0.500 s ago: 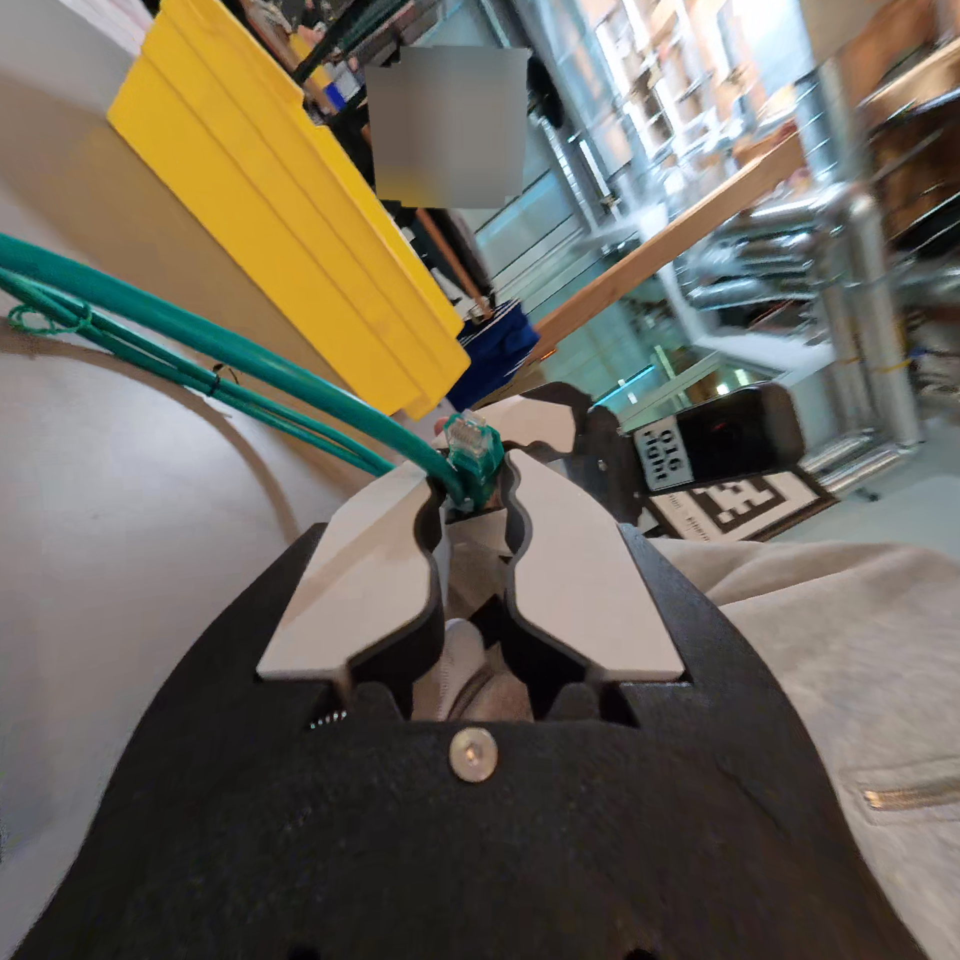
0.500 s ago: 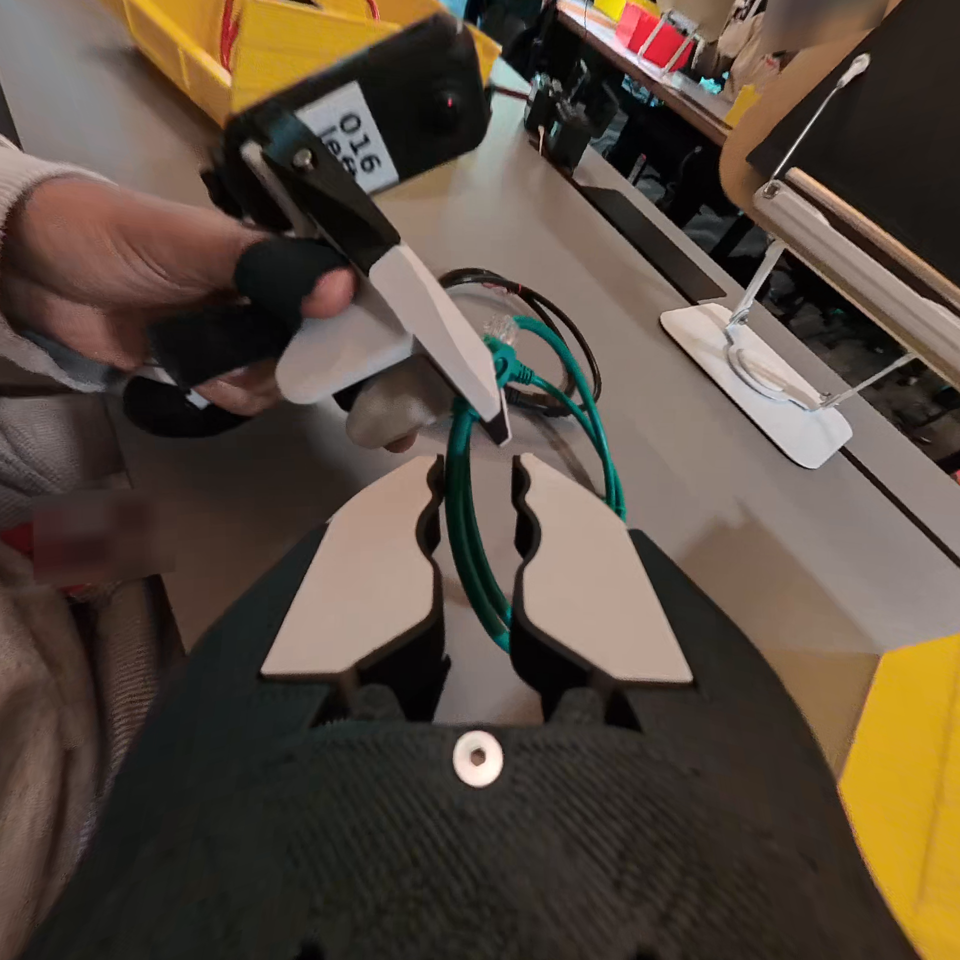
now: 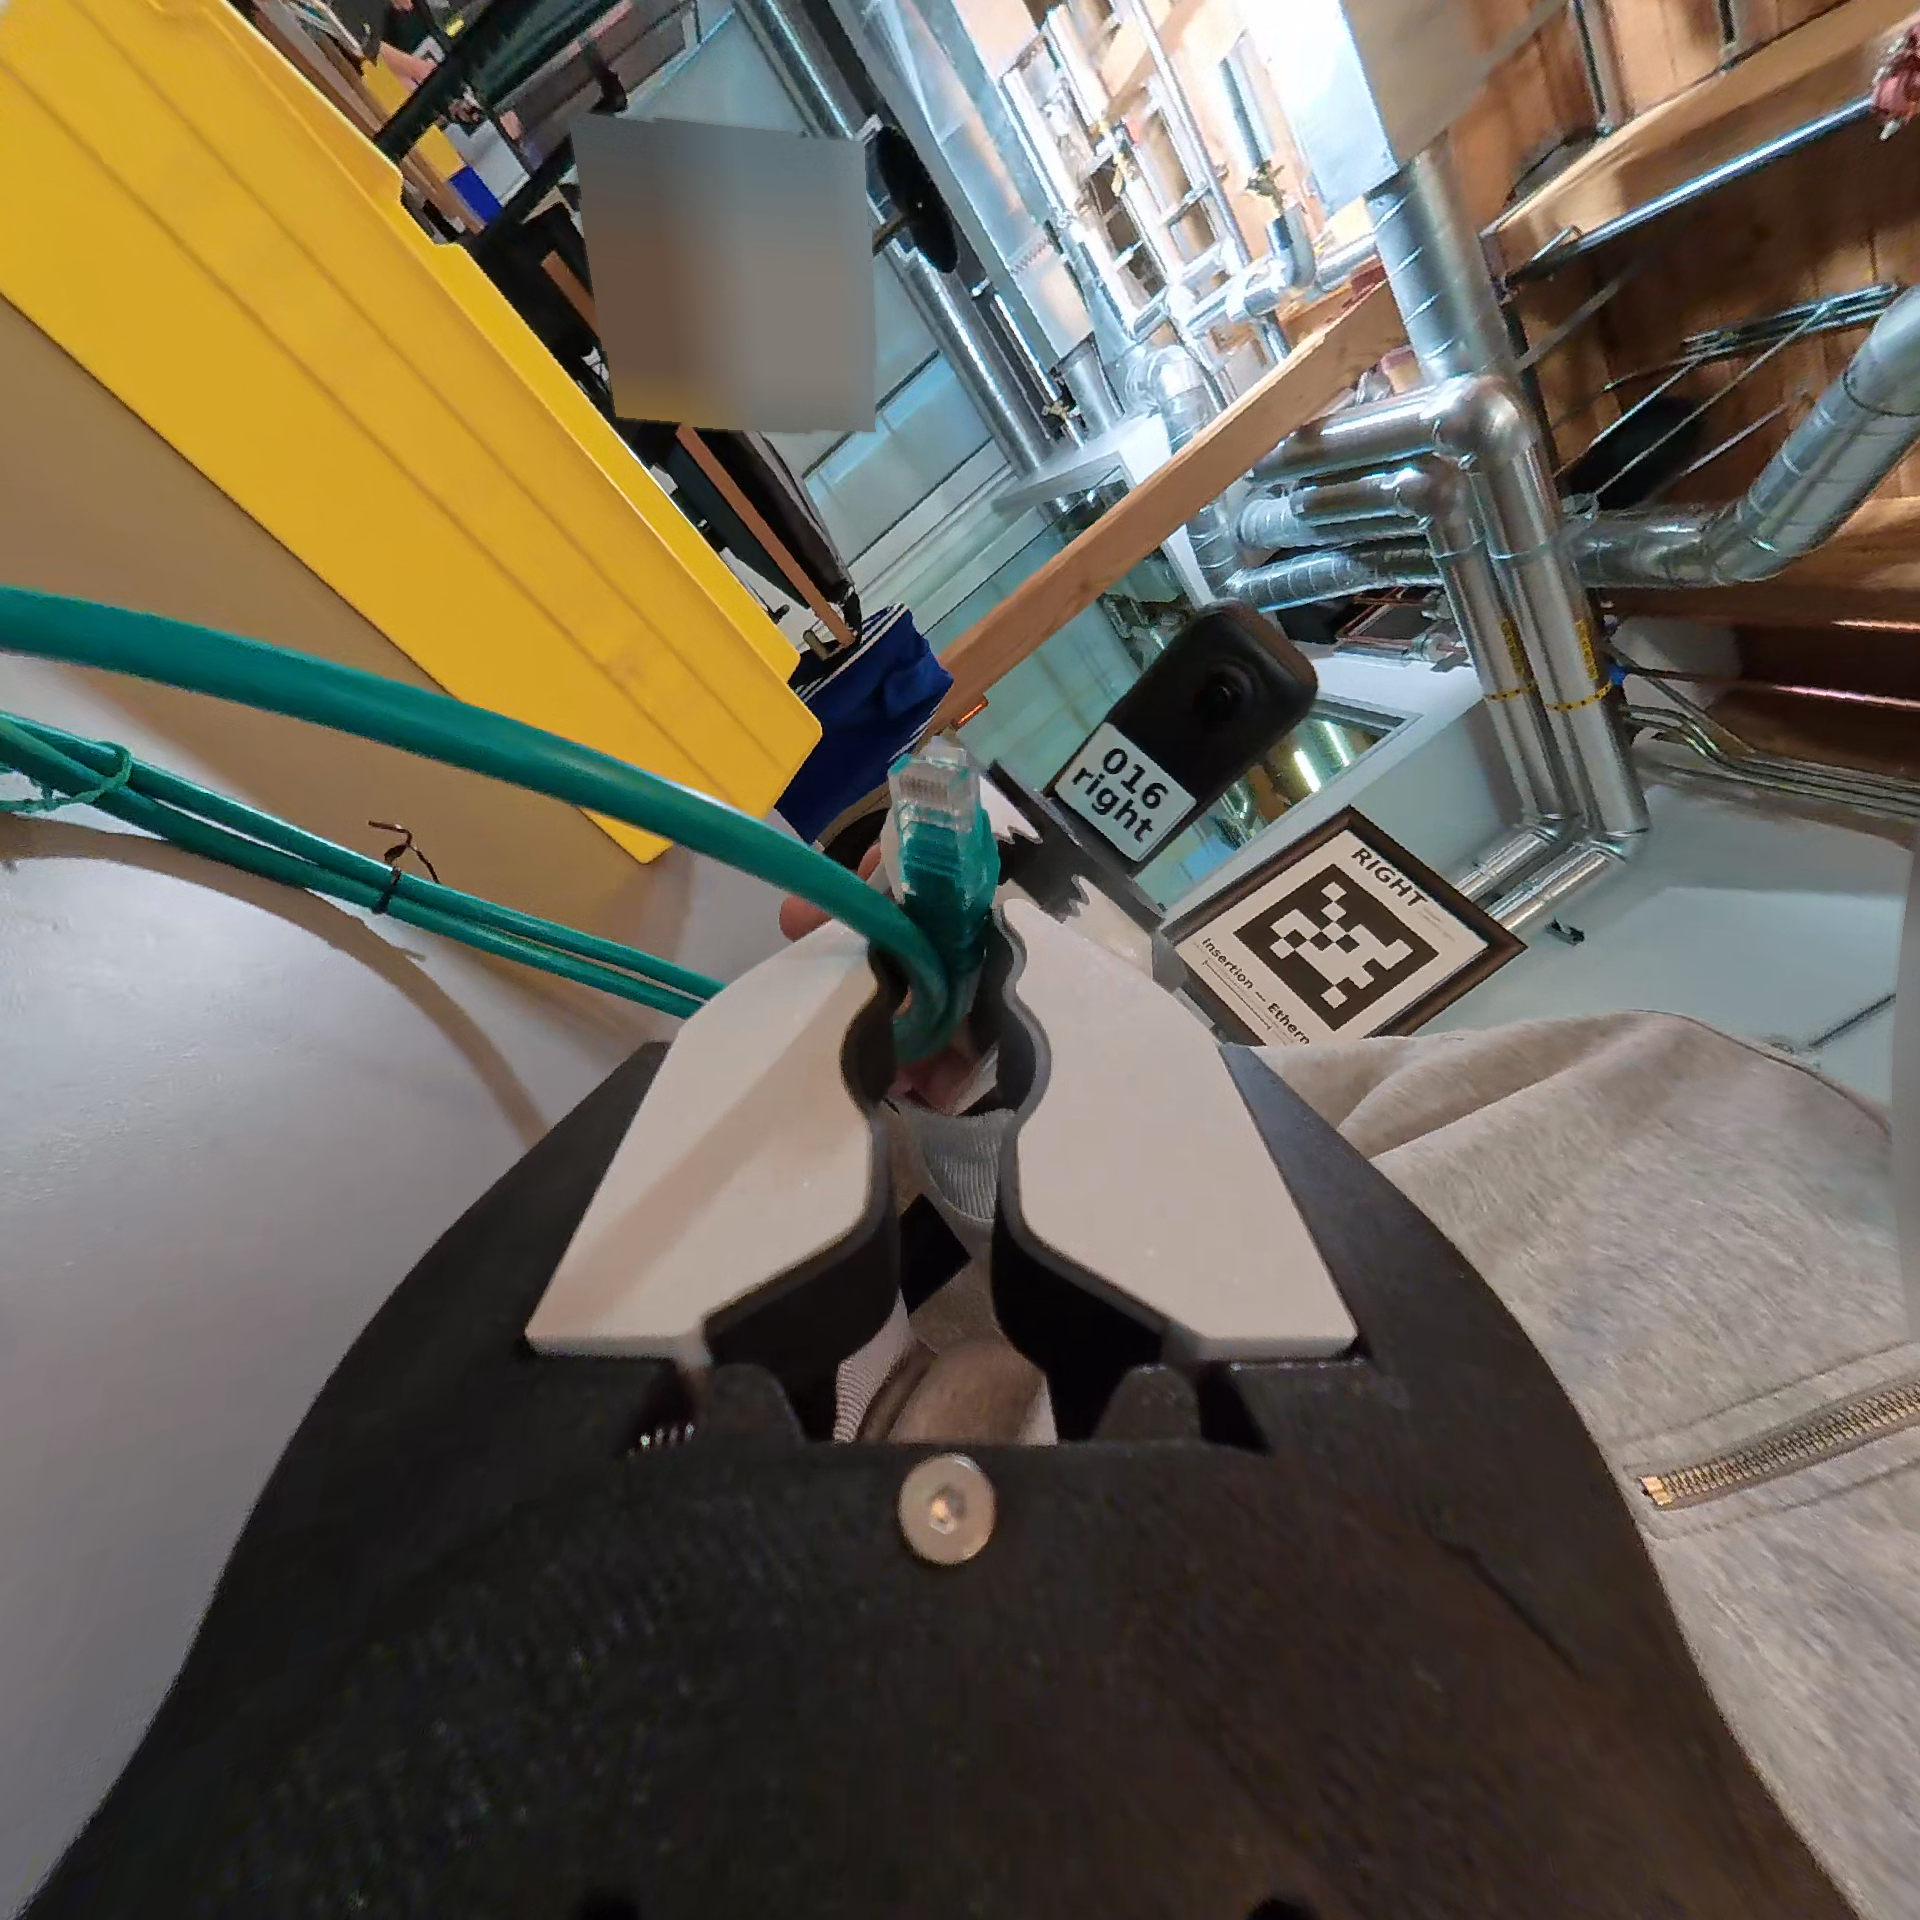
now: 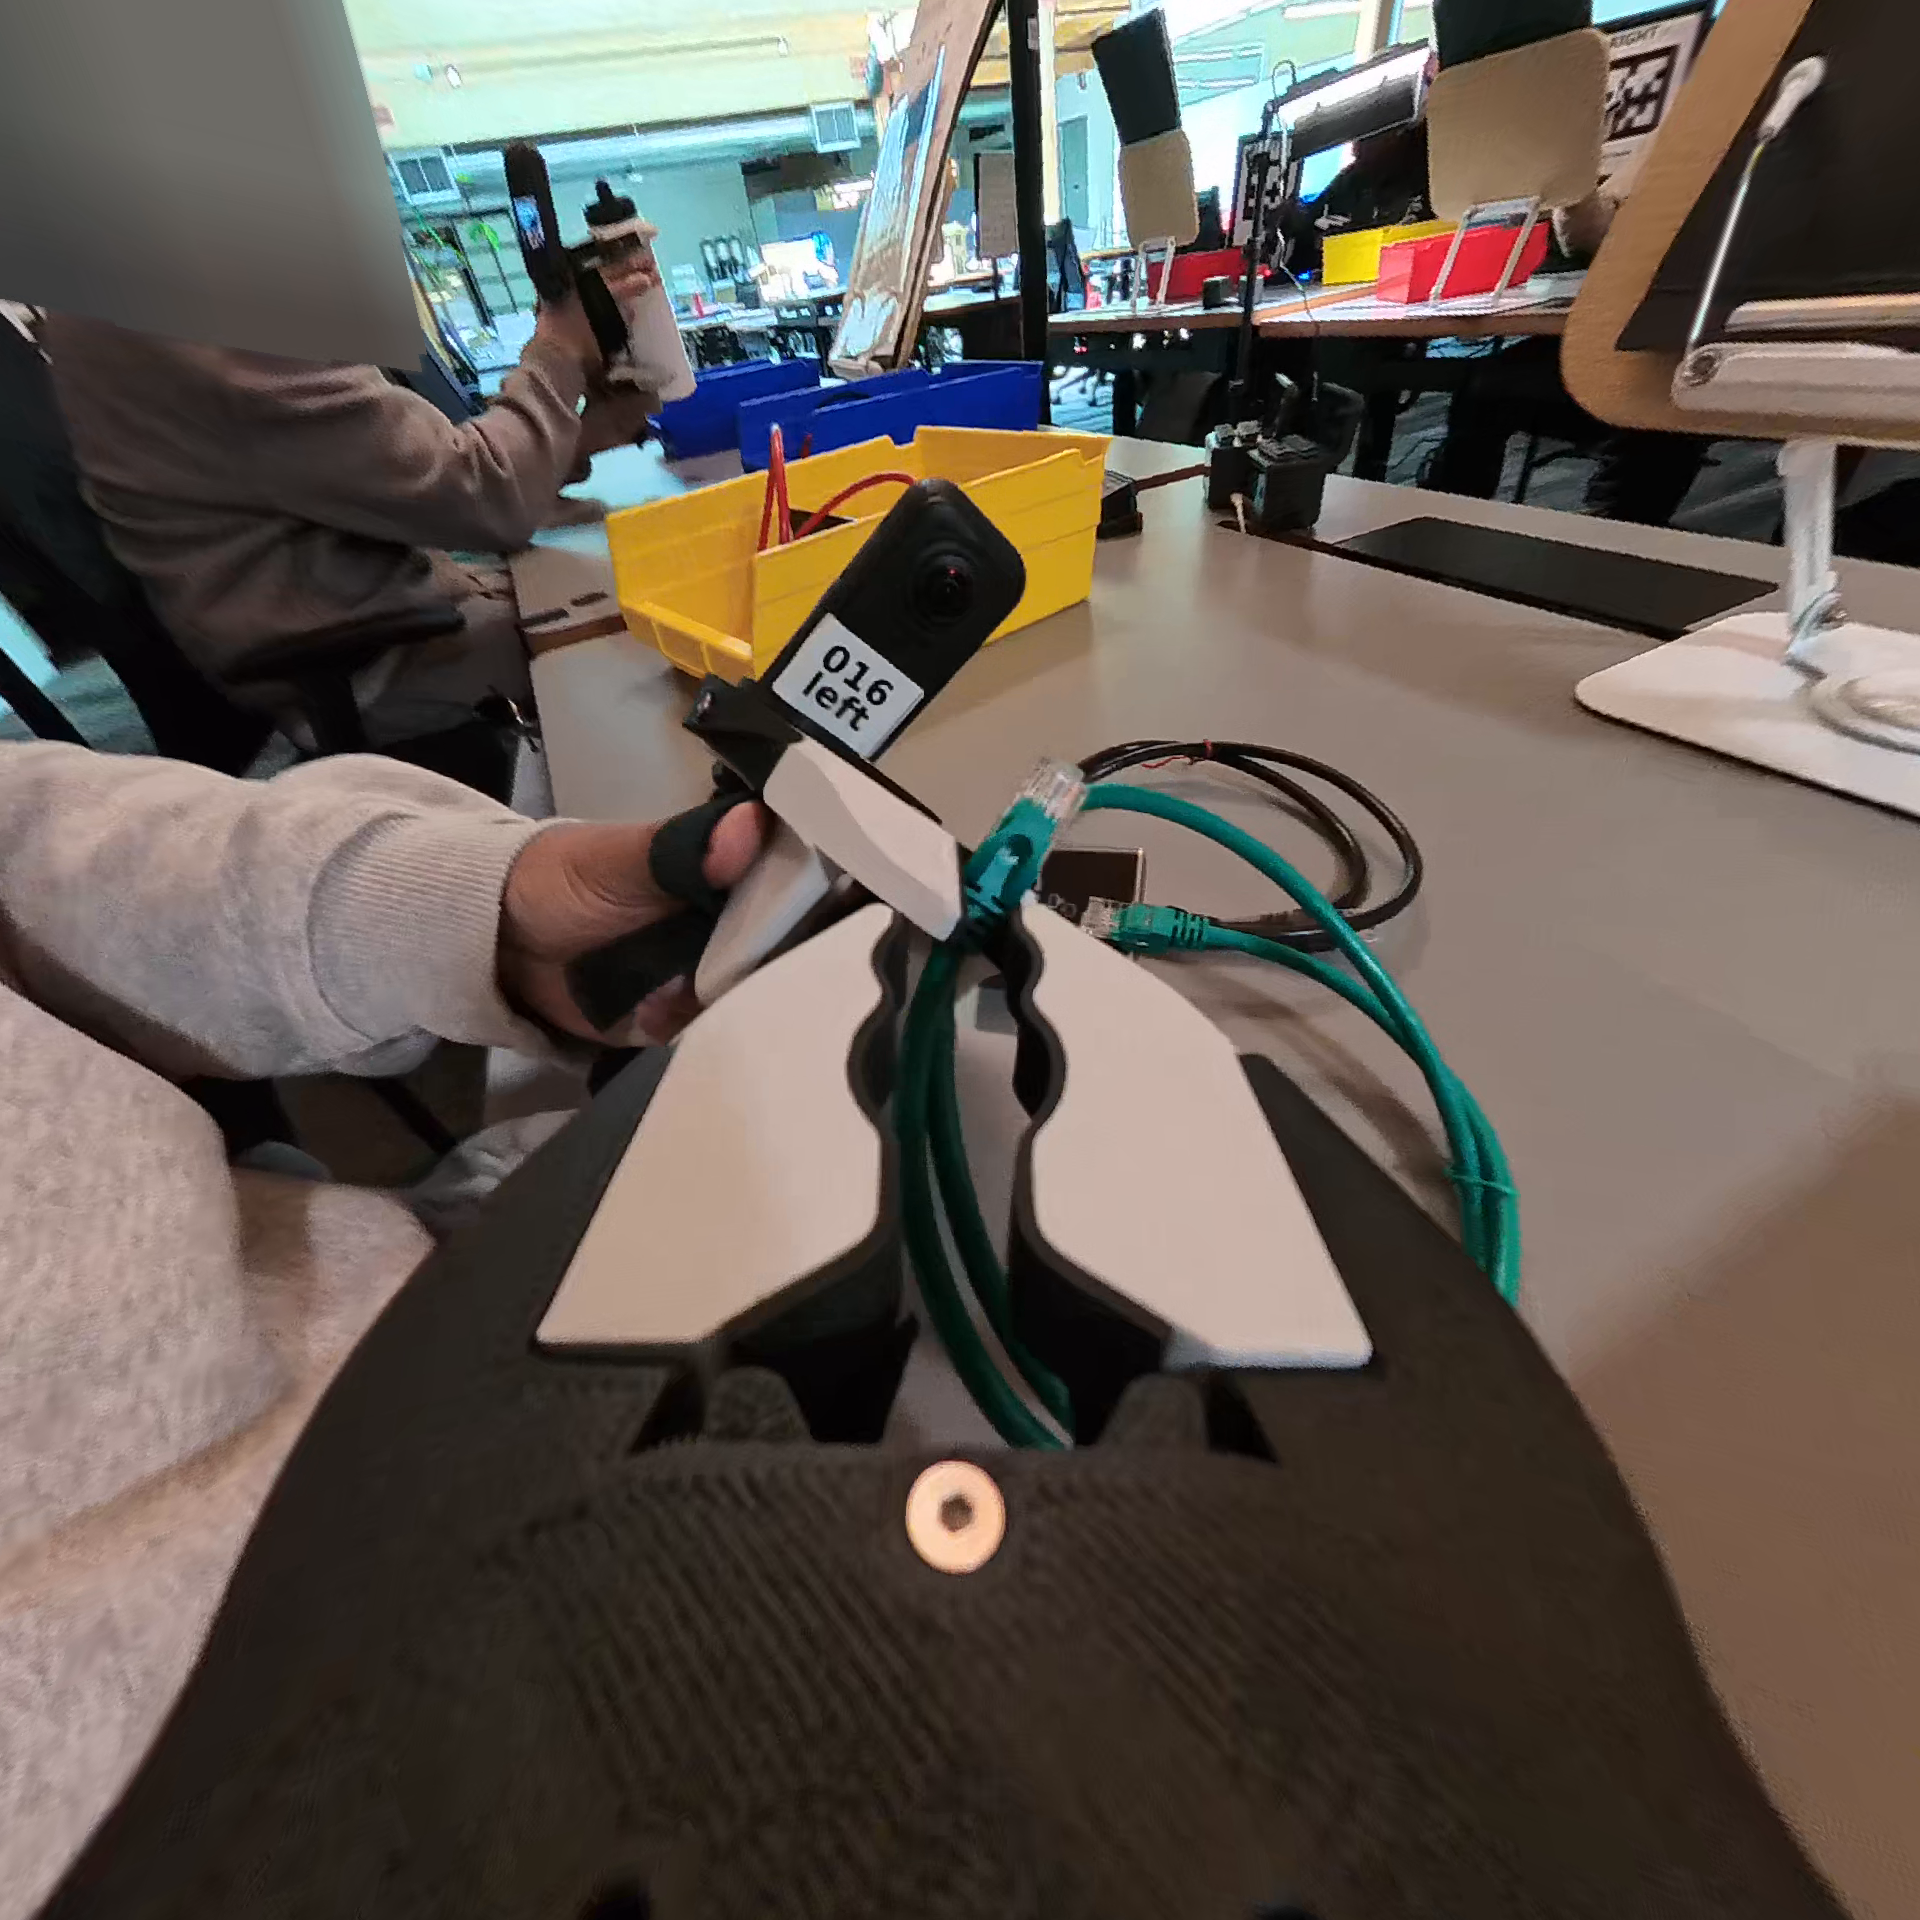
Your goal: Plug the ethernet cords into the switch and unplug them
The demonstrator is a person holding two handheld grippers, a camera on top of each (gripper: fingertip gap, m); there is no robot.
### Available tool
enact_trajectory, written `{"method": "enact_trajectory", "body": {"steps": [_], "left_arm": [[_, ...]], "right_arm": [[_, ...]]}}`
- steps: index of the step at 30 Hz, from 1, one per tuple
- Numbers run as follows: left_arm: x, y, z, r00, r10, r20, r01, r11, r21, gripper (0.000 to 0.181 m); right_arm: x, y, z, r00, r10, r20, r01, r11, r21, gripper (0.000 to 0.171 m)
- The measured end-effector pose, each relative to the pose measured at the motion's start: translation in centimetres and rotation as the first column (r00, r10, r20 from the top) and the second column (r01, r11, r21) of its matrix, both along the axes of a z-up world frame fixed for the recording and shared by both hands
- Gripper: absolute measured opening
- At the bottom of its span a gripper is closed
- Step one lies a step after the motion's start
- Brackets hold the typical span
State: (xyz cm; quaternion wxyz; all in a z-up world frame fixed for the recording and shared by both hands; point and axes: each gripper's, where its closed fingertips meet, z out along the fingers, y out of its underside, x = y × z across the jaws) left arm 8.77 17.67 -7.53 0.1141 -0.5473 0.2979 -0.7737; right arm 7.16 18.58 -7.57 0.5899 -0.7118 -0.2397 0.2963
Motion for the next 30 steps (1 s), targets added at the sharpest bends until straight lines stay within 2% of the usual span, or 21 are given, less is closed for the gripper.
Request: {"method": "enact_trajectory", "body": {"steps": [5, 7, 8, 15, 18, 22, 27, 30], "left_arm": [[0.0, 0.0, 0.2, 1.0, -0.005, 0.019, 0.006, 0.999, -0.034, 0.012], [-0.1, -0.1, 0.4, 0.999, -0.021, 0.035, 0.023, 0.998, -0.05, 0.013], [-0.2, 0.1, 0.6, 0.999, -0.013, 0.044, 0.016, 0.998, -0.062, 0.014], [-0.5, 0.6, 1.0, 0.998, 0.01, 0.056, -0.009, 1.0, -0.026, 0.015], [-0.7, 1.3, 1.4, 0.995, 0.059, 0.086, -0.054, 0.997, -0.055, 0.015], [-0.9, 2.0, 1.5, 0.987, 0.121, 0.11, -0.114, 0.991, -0.071, 0.014], [-0.2, 1.0, 1.6, 0.983, 0.147, 0.112, -0.141, 0.988, -0.062, 0.015], [0.2, 0.2, 1.7, 0.983, 0.145, 0.114, -0.14, 0.989, -0.05, 0.014]], "right_arm": [[0.0, -0.1, 0.3, 0.997, 0.016, -0.075, -0.019, 0.999, -0.041, 0.016], [0.0, -0.3, 0.5, 0.995, 0.029, -0.092, -0.034, 0.998, -0.048, 0.01], [0.1, -0.3, 0.6, 0.994, 0.031, -0.104, -0.036, 0.998, -0.052, 0.0], [1.5, 0.1, 0.8, 0.976, 0.008, -0.219, -0.03, 0.995, -0.095, 0.0], [0.8, 0.0, 0.6, 0.977, 0.021, -0.212, -0.044, 0.994, -0.103, 0.023], [-0.5, -0.2, 0.3, 0.987, 0.026, -0.159, -0.041, 0.994, -0.096, 0.029], [-1.2, -0.2, -0.2, 0.979, 0.012, -0.201, -0.041, 0.99, -0.137, 0.026], [-0.5, -0.1, 0.2, 0.972, -0.007, -0.235, -0.024, 0.991, -0.129, 0.01]]}}
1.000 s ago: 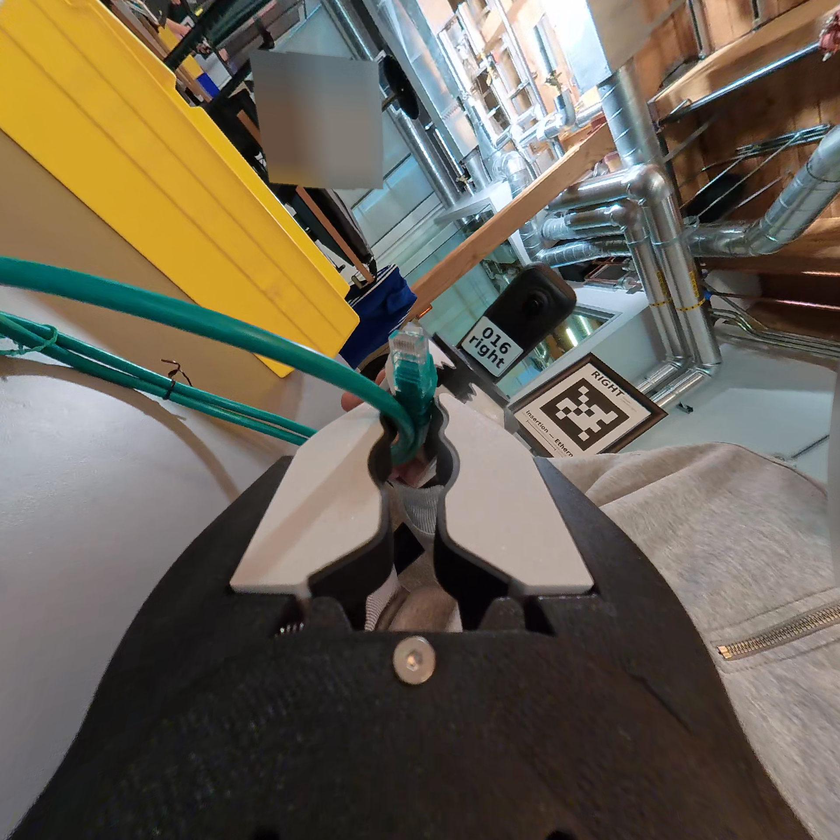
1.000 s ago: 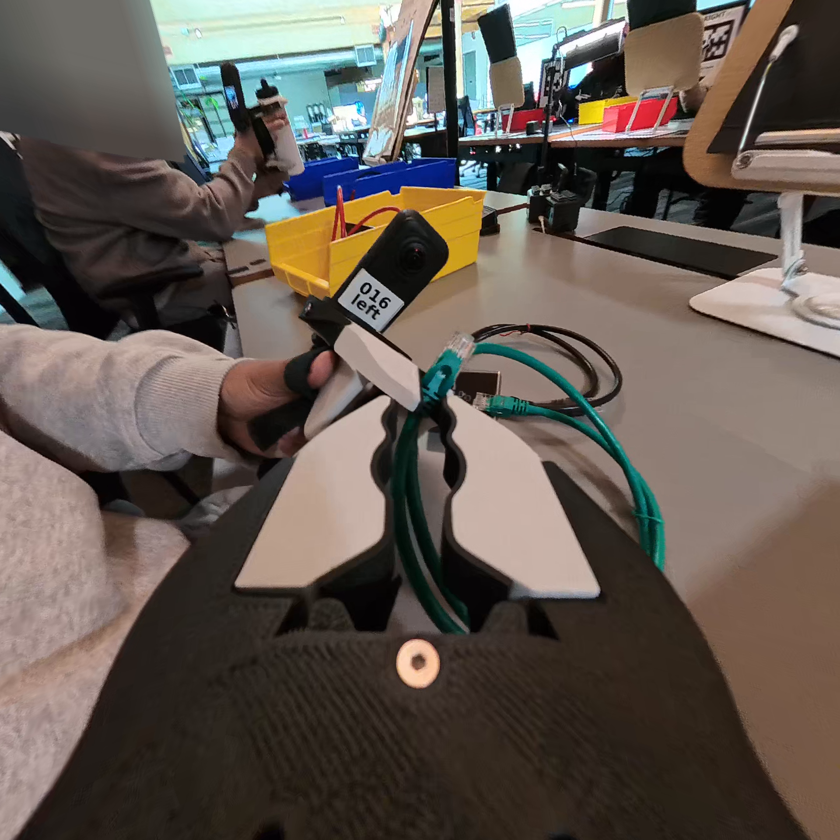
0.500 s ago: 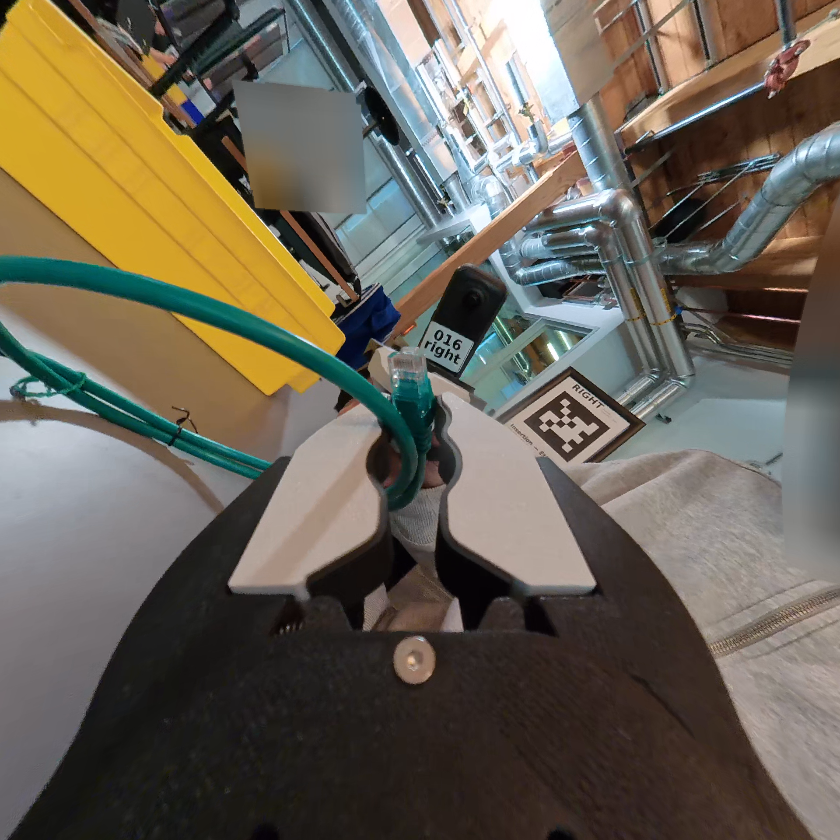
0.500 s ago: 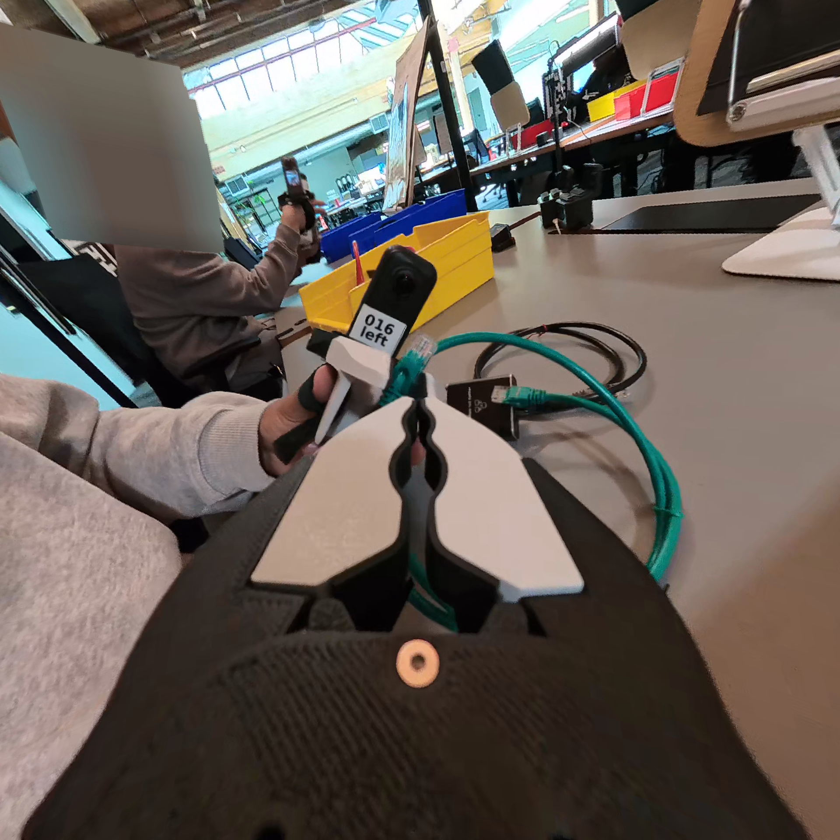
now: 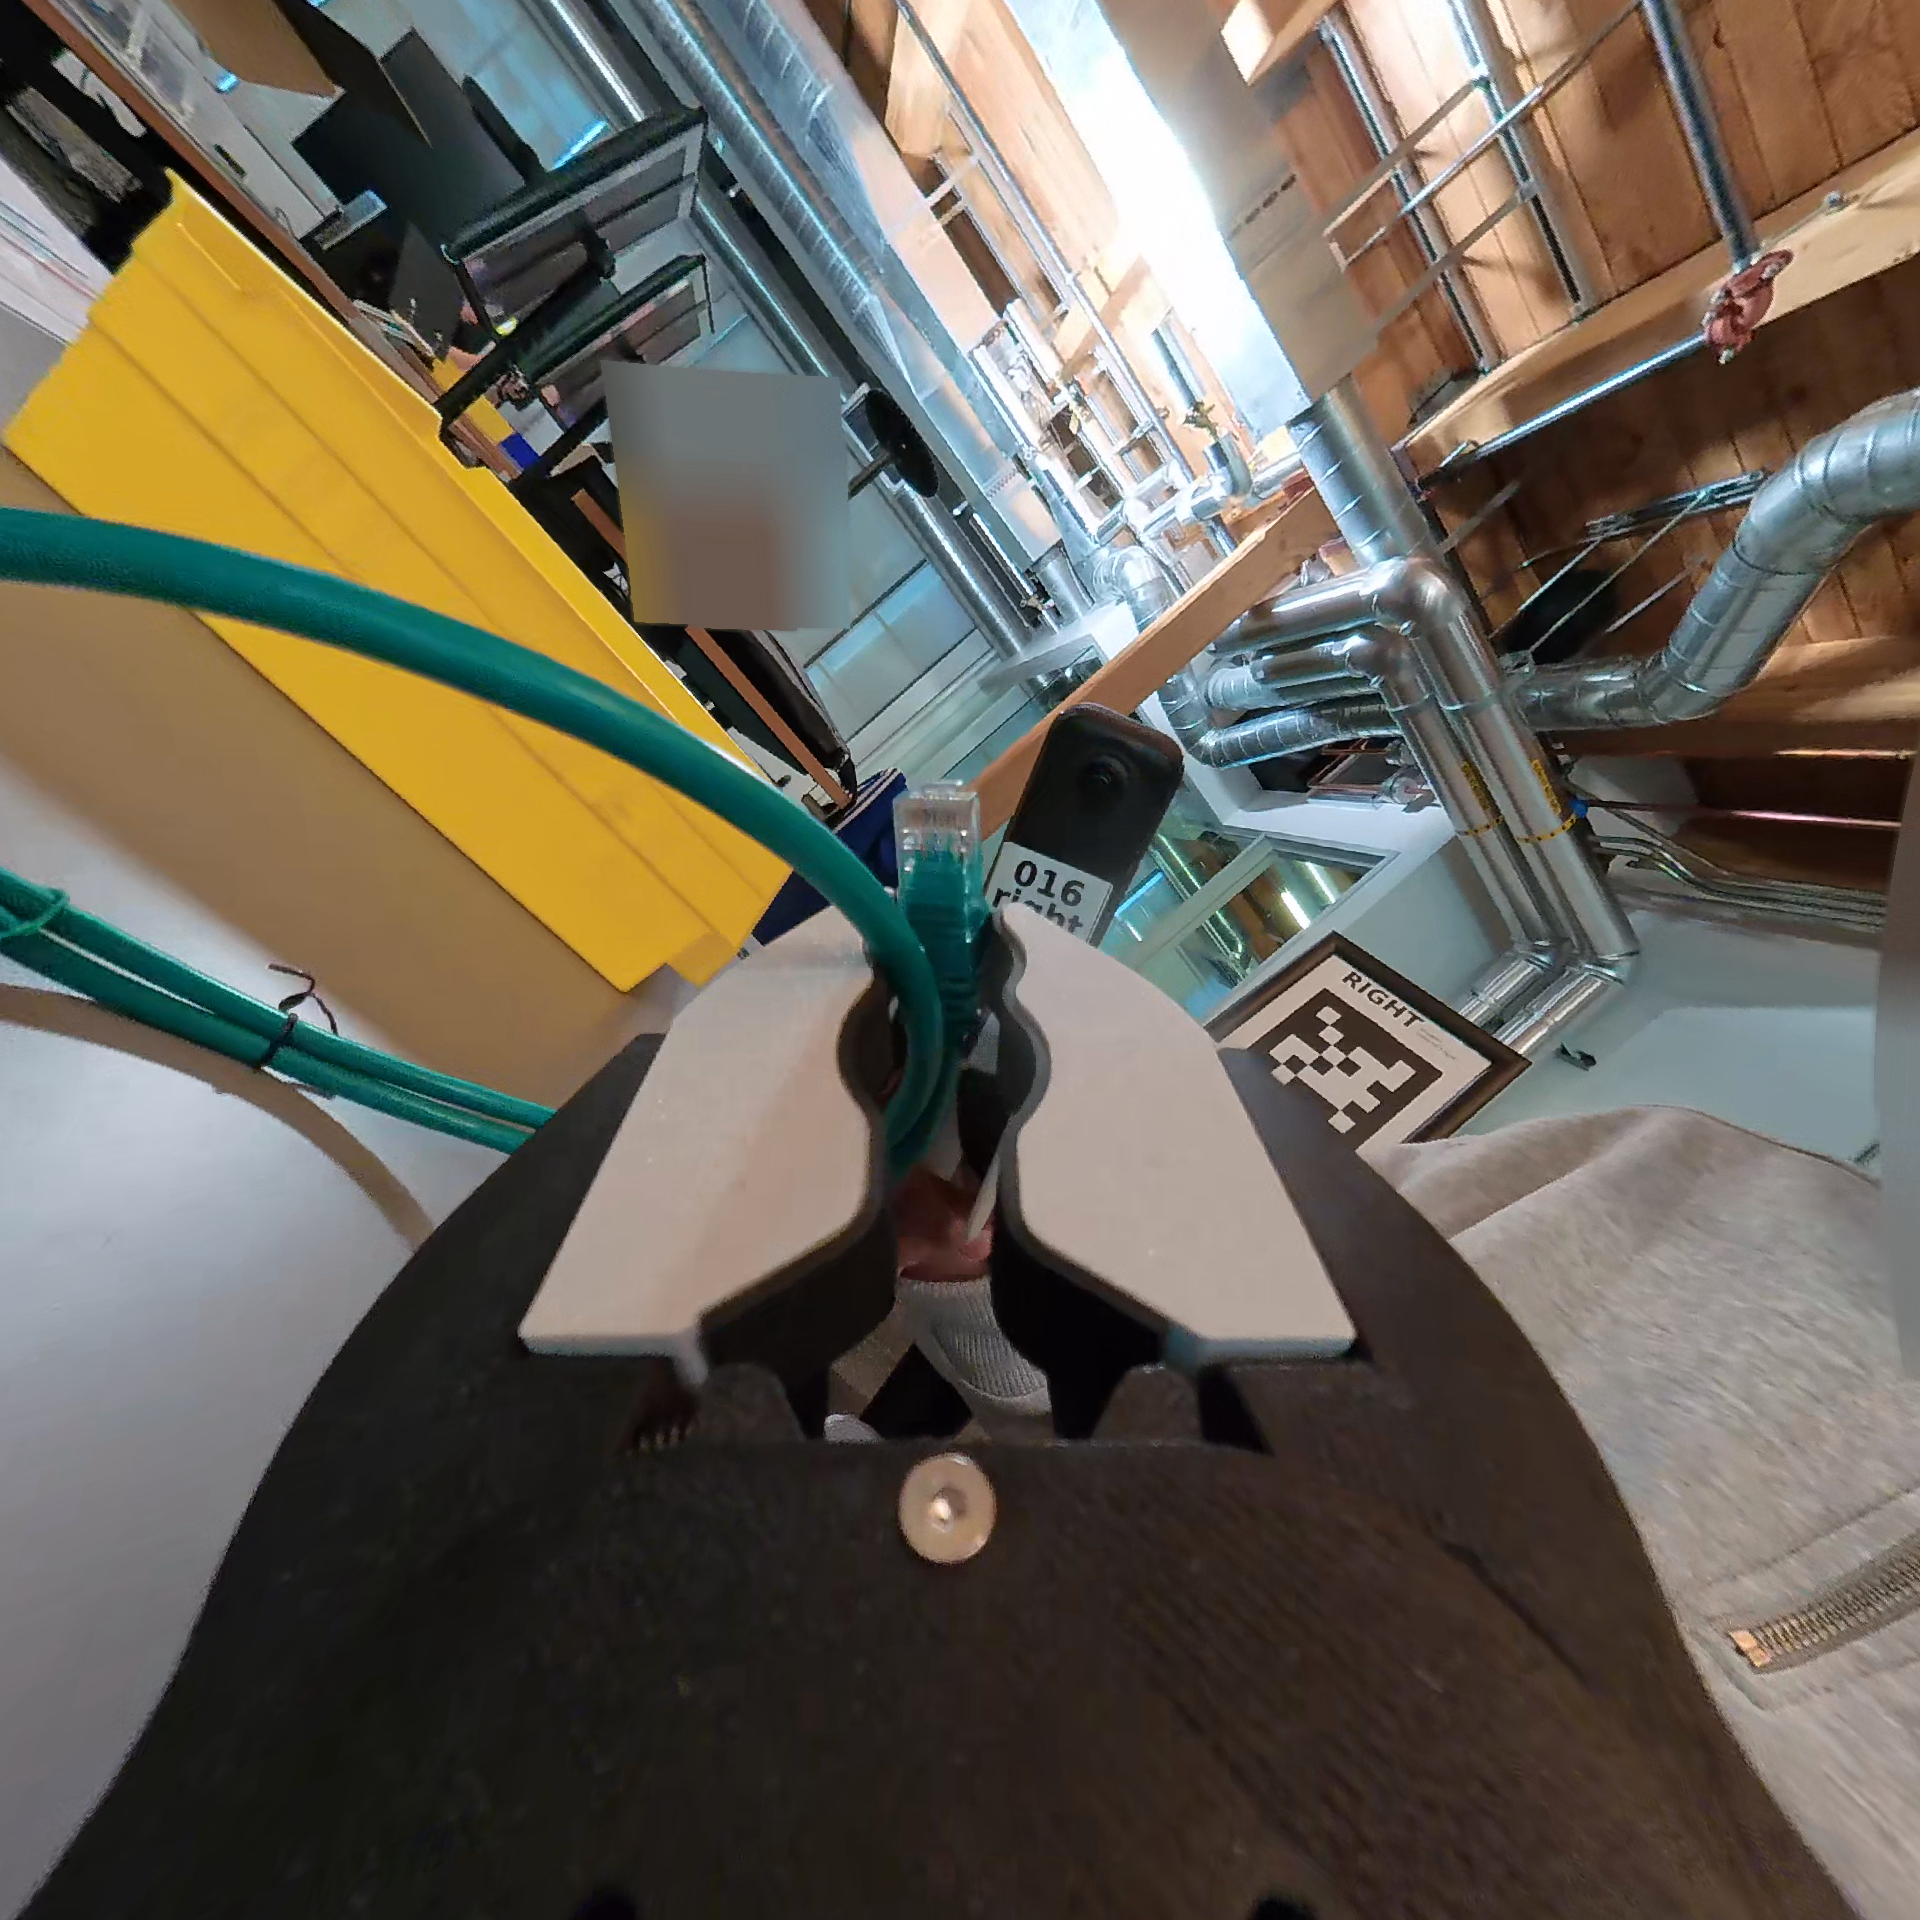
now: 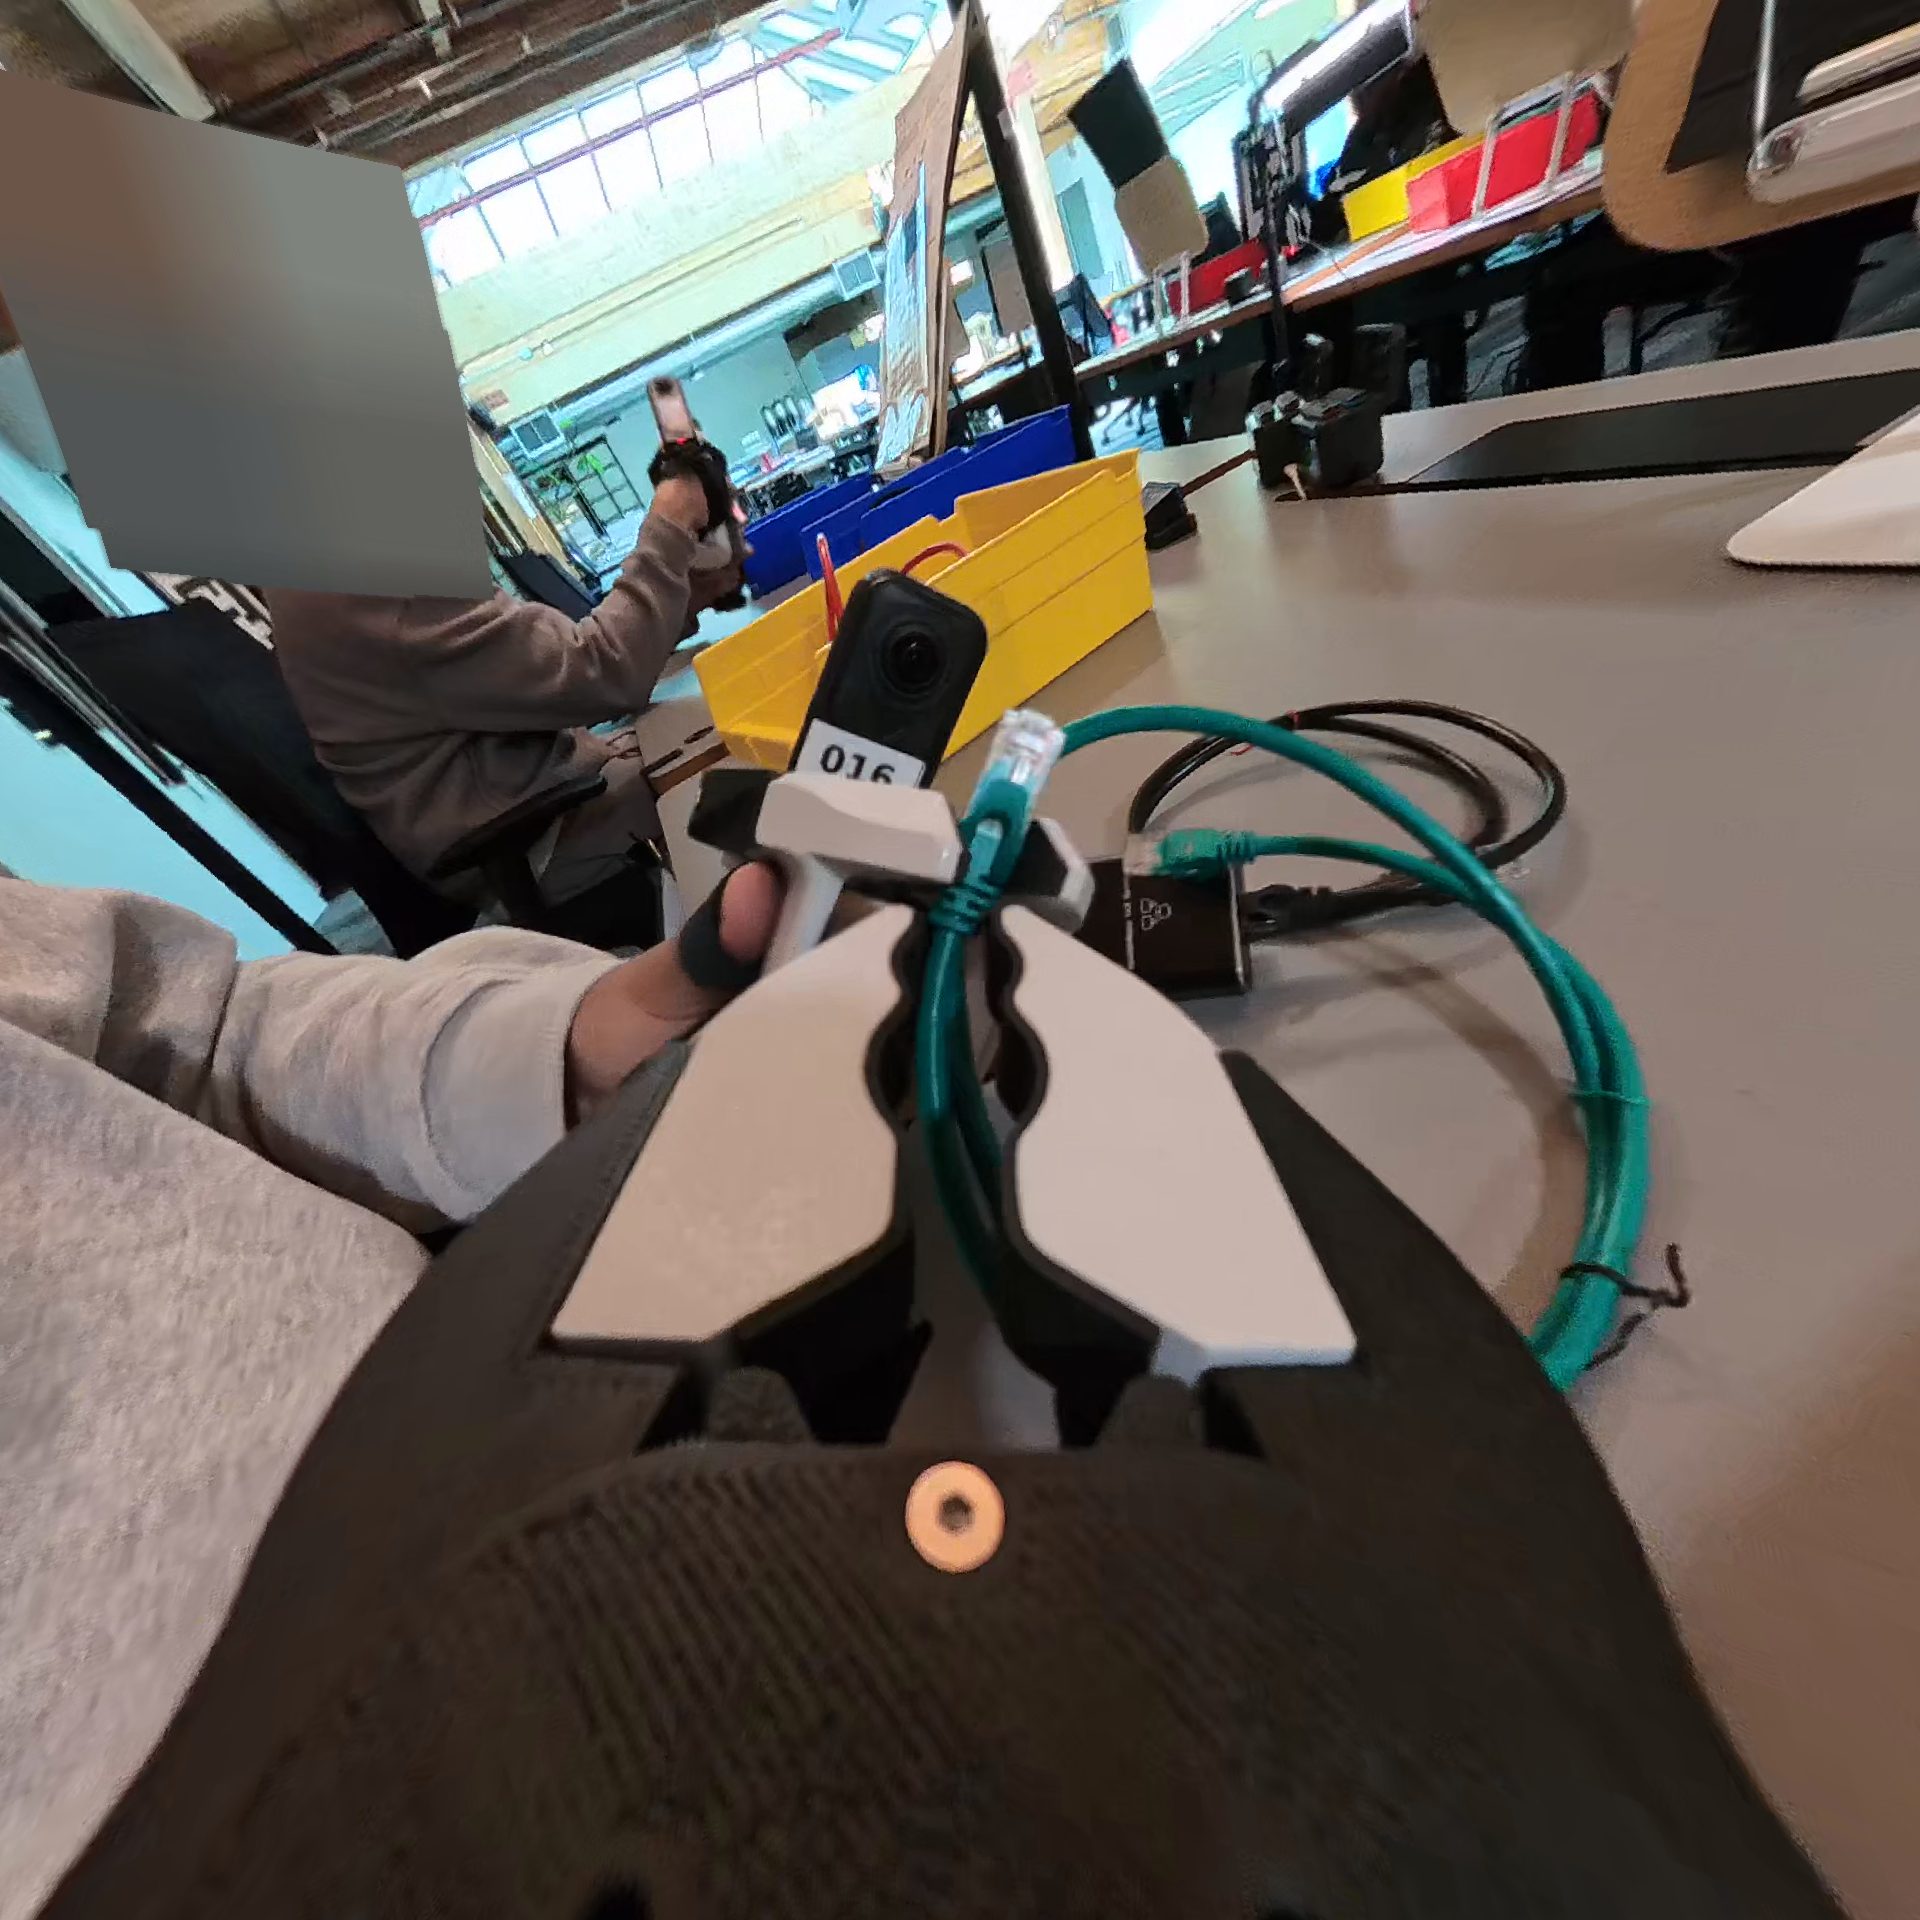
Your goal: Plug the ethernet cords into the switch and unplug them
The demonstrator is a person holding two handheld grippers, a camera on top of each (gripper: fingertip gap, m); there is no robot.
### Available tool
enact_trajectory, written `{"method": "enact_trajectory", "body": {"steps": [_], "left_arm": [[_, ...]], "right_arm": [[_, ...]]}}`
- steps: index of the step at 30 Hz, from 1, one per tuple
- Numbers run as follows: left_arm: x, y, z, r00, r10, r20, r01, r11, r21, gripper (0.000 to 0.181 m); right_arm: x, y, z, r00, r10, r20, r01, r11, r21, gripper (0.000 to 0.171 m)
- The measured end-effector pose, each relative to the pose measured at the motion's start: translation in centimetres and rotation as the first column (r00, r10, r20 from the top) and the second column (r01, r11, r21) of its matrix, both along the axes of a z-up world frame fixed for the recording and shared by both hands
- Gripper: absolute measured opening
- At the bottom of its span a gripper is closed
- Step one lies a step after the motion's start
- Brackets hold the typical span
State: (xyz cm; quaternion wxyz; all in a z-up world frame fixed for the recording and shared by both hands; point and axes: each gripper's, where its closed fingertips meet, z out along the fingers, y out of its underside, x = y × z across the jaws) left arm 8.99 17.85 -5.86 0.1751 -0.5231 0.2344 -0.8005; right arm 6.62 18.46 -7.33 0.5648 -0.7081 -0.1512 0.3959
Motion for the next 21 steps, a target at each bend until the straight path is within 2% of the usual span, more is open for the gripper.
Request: {"method": "enact_trajectory", "body": {"steps": [3, 5, 8, 12, 15, 21], "left_arm": [[0.0, 0.0, -0.1, 1.0, -0.017, -0.01, 0.017, 1.0, -0.005, 0.013], [-0.1, 0.6, -0.3, 0.999, -0.017, -0.031, 0.016, 0.999, -0.028, 0.034], [-1.0, 2.5, 0.1, 0.999, 0.019, -0.048, -0.022, 0.999, -0.05, 0.051], [-3.5, 5.9, 1.7, 0.992, 0.11, -0.057, -0.108, 0.994, 0.032, 0.05], [-5.3, 8.2, 1.8, 0.98, 0.156, -0.122, -0.144, 0.984, 0.105, 0.049], [-6.9, 8.6, -2.2, 0.927, -0.018, -0.375, 0.057, 0.994, 0.093, 0.045]], "right_arm": [[0.7, 0.1, 0.3, 1.0, -0.021, -0.013, 0.021, 1.0, 0.001, 0.01], [2.0, 0.4, 1.0, 0.997, -0.065, -0.029, 0.066, 0.998, 0.023, 0.01], [5.4, 0.9, 2.3, 0.983, -0.183, -0.032, 0.185, 0.98, 0.078, 0.01], [10.3, 1.0, 4.0, 0.932, -0.361, -0.016, 0.358, 0.918, 0.172, 0.01], [11.5, 0.7, 5.1, 0.896, -0.441, 0.046, 0.414, 0.869, 0.271, 0.01], [12.4, 0.2, 6.3, 0.849, -0.523, 0.069, 0.467, 0.806, 0.363, 0.01]]}}
